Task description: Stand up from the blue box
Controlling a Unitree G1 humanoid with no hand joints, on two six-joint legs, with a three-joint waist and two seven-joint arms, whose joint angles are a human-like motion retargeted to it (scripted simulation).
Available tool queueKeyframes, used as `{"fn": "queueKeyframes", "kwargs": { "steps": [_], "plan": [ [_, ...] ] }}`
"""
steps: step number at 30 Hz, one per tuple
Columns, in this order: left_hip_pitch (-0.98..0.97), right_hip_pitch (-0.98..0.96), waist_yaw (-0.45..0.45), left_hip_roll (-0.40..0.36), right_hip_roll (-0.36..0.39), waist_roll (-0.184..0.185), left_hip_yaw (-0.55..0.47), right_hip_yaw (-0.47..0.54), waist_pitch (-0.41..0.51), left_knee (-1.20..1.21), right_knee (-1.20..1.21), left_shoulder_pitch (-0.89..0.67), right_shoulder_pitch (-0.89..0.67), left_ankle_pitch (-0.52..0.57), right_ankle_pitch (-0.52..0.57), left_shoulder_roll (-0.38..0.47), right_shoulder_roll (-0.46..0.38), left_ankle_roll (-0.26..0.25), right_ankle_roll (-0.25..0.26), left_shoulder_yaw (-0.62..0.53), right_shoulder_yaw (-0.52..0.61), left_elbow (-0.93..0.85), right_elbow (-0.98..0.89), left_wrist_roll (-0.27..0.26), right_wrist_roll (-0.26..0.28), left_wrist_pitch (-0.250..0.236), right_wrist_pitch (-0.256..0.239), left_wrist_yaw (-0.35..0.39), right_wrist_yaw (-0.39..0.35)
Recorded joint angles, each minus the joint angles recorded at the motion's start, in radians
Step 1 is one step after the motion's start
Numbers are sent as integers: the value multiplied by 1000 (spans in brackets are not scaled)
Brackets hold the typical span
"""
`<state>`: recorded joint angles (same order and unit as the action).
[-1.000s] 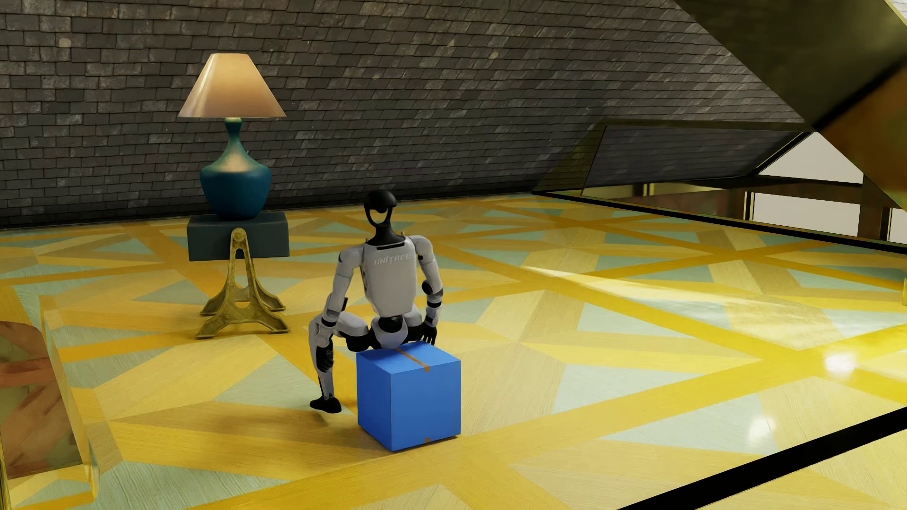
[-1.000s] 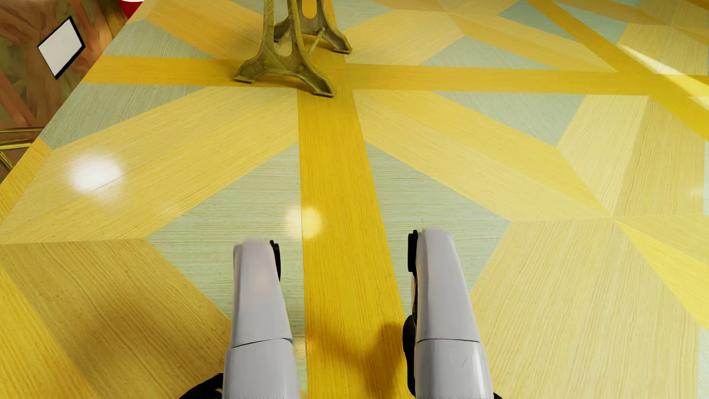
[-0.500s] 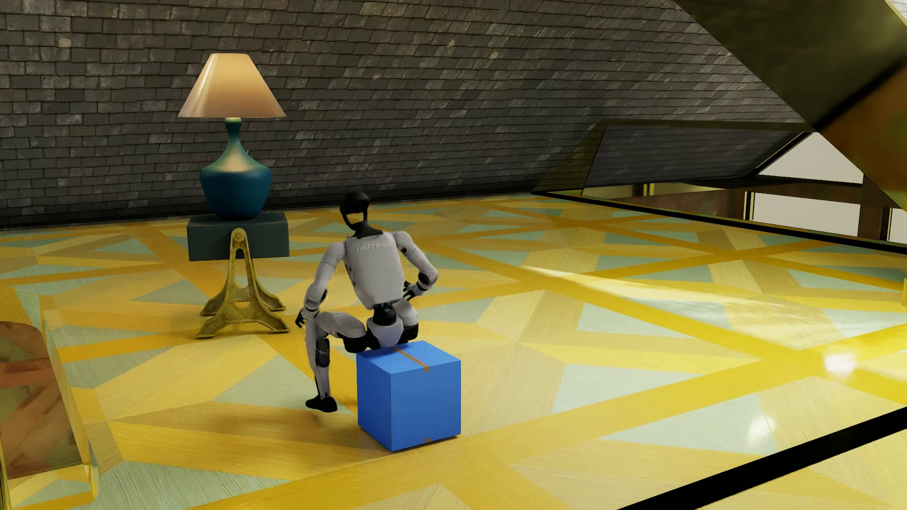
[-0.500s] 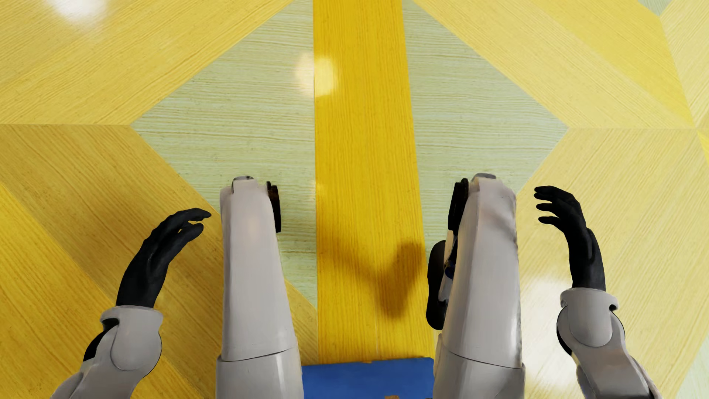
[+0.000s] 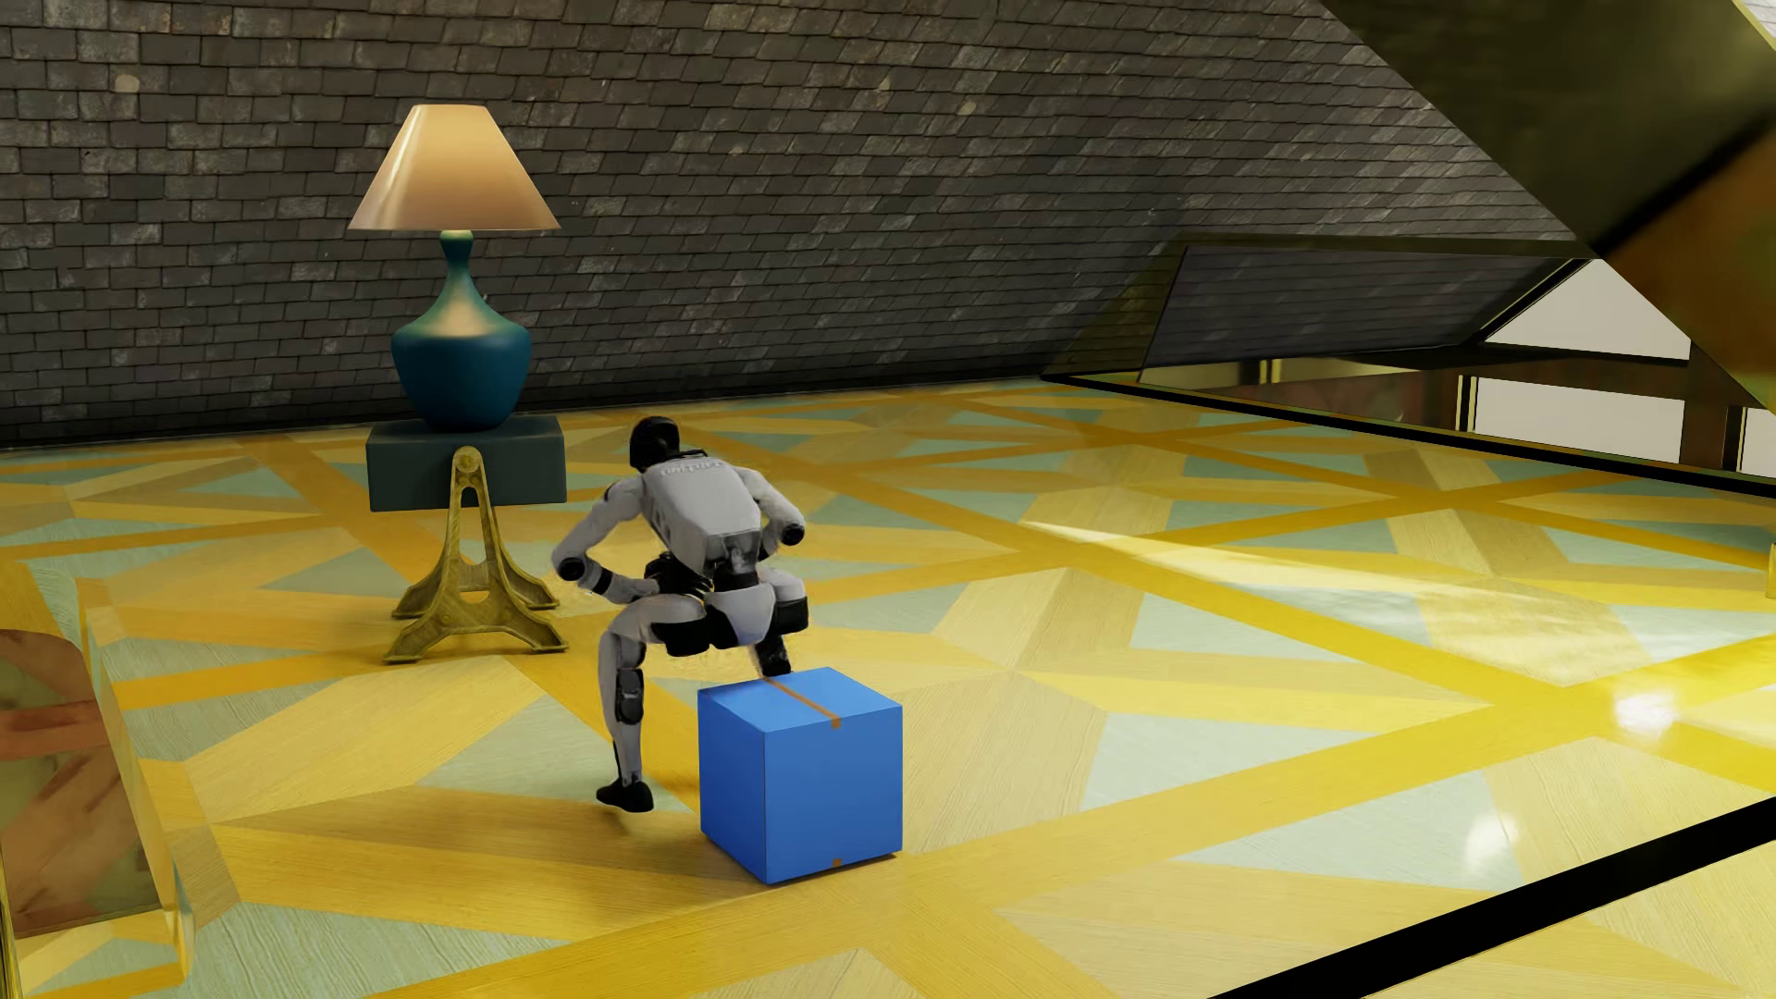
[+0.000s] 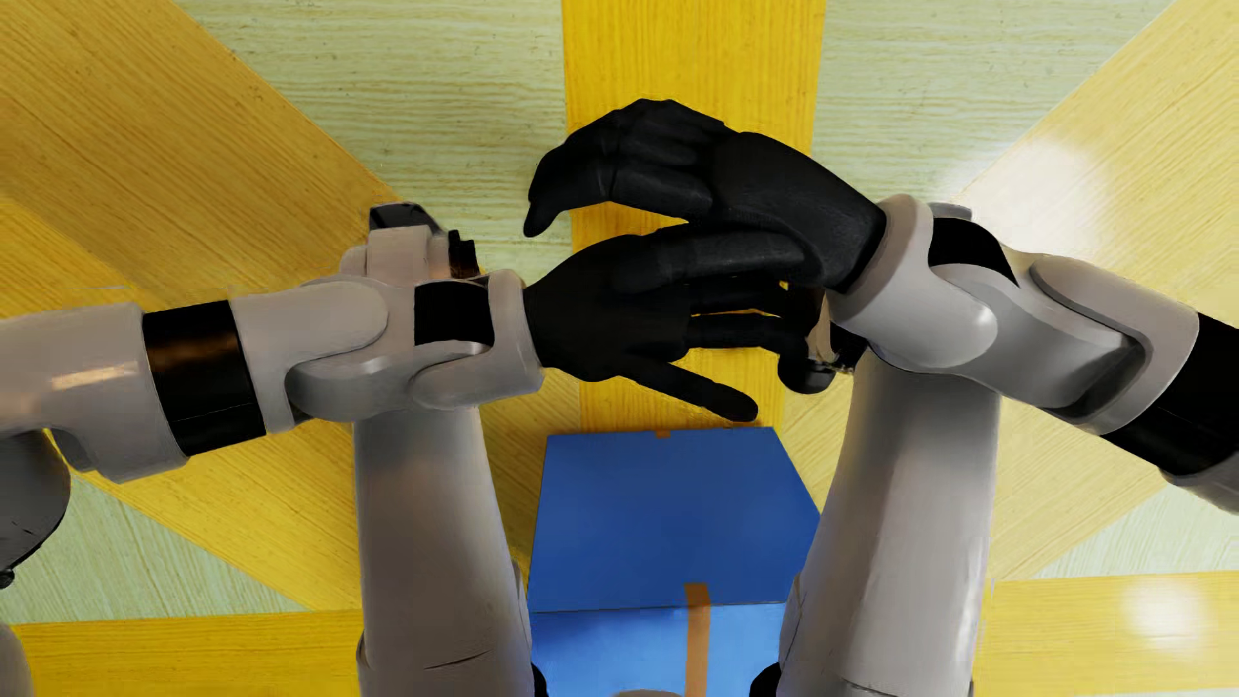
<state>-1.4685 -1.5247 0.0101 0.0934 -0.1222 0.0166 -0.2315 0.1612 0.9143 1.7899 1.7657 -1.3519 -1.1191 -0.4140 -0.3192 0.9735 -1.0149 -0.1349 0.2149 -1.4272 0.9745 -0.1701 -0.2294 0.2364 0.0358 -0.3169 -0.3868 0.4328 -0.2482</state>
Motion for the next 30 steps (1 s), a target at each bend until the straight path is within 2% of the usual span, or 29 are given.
{"fn": "queueKeyframes", "kwargs": {
  "steps": [3, 5, 7, 9, 10, 11, 12, 13, 15, 17, 20, 21, 22, 23, 24, 25, 27, 29, 30],
  "plan": [
    [157, 170, -1, 2, 24, -2, 40, -37, -52, -244, -254, 200, 117, 54, 46, -145, 165, 23, -39, 172, -77, 242, 236, 73, -102, -2, 31, -118, 109],
    [305, 328, -5, 7, 45, -3, 72, -68, -93, -432, -453, 319, 179, 96, 92, -298, 321, 43, -66, 288, -123, 491, 470, 150, -204, -25, 42, -213, 208],
    [471, 505, -6, 16, 59, -4, 110, -94, -152, -621, -658, 420, 235, 139, 140, -472, 490, 55, -83, 393, -167, 772, 751, 213, -300, -38, 50, -351, 322],
    [642, 689, -11, 27, 64, -5, 160, -129, -220, -802, -859, 511, 287, 187, 195, -608, 655, 57, -90, 452, -189, 993, 1033, 277, -403, -41, 68, -467, 381],
    [732, 781, -11, 27, 68, -11, 179, -145, -265, -895, -960, 559, 321, 211, 226, -654, 721, 60, -90, 483, -201, 1055, 1135, 289, -438, -21, 95, -552, 435],
    [826, 881, -8, 31, 79, -18, 201, -157, -311, -987, -1066, 619, 367, 232, 258, -687, 771, 67, -94, 532, -212, 1111, 1194, 247, -453, 35, 133, -595, 475],
    [924, 987, -3, 28, 92, -22, 222, -169, -359, -1077, -1175, 689, 423, 249, 285, -709, 797, 78, -104, 585, -233, 1148, 1226, 185, -436, 99, 167, -606, 503],
    [1016, 1088, 0, 13, 104, -27, 241, -177, -409, -1166, -1279, 758, 489, 268, 311, -714, 805, 95, -117, 635, -269, 1154, 1235, 140, -415, 134, 192, -610, 513],
    [1186, 1272, 1, -18, 118, -33, 275, -191, -519, -1326, -1458, 893, 632, 297, 351, -684, 793, 122, -138, 721, -351, 1107, 1241, 66, -326, 140, 229, -628, 500],
    [1317, 1421, 1, -37, 124, -34, 300, -211, -633, -1450, -1605, 1015, 766, 312, 377, -635, 762, 135, -146, 793, -436, 1029, 1236, 36, -239, 136, 250, -627, 463],
    [1468, 1557, 10, -45, 125, -39, 337, -239, -759, -1564, -1689, 1166, 915, 309, 362, -584, 738, 140, -136, 929, -548, 996, 1252, 6, -205, 119, 234, -613, 416],
    [1536, 1628, 14, -46, 125, -40, 358, -249, -767, -1599, -1720, 1204, 951, 309, 355, -585, 734, 136, -128, 983, -579, 1028, 1278, -3, -199, 118, 224, -593, 404],
    [1583, 1656, 20, -45, 129, -51, 369, -257, -790, -1633, -1729, 1234, 977, 309, 351, -590, 739, 140, -127, 1019, -597, 1089, 1312, -19, -194, 140, 229, -540, 394],
    [1637, 1725, 22, -47, 129, -41, 392, -266, -791, -1639, -1766, 1259, 994, 296, 355, -606, 740, 130, -116, 1055, -613, 1156, 1372, -42, -195, 150, 232, -532, 390],
    [1641, 1730, 25, -42, 131, -50, 391, -270, -822, -1637, -1762, 1271, 1001, 284, 342, -611, 748, 134, -114, 1068, -619, 1225, 1414, -53, -201, 186, 249, -499, 397],
    [1656, 1750, 26, -38, 130, -51, 398, -274, -832, -1633, -1766, 1279, 1009, 272, 333, -615, 753, 128, -108, 1080, -632, 1284, 1452, -52, -209, 199, 256, -501, 406],
    [1664, 1764, 28, -30, 127, -57, 395, -275, -855, -1628, -1765, 1299, 1035, 262, 319, -613, 763, 117, -103, 1077, -657, 1368, 1495, -15, -220, 209, 263, -520, 404],
    [1669, 1770, 28, -30, 129, -58, 401, -281, -860, -1628, -1766, 1323, 1055, 261, 317, -602, 765, 118, -104, 1078, -672, 1383, 1501, 28, -215, 200, 265, -562, 409],
    [1668, 1769, 28, -29, 129, -59, 403, -283, -863, -1628, -1766, 1337, 1063, 261, 317, -591, 765, 116, -103, 1083, -674, 1368, 1489, 32, -216, 190, 261, -586, 419]
  ]
}}
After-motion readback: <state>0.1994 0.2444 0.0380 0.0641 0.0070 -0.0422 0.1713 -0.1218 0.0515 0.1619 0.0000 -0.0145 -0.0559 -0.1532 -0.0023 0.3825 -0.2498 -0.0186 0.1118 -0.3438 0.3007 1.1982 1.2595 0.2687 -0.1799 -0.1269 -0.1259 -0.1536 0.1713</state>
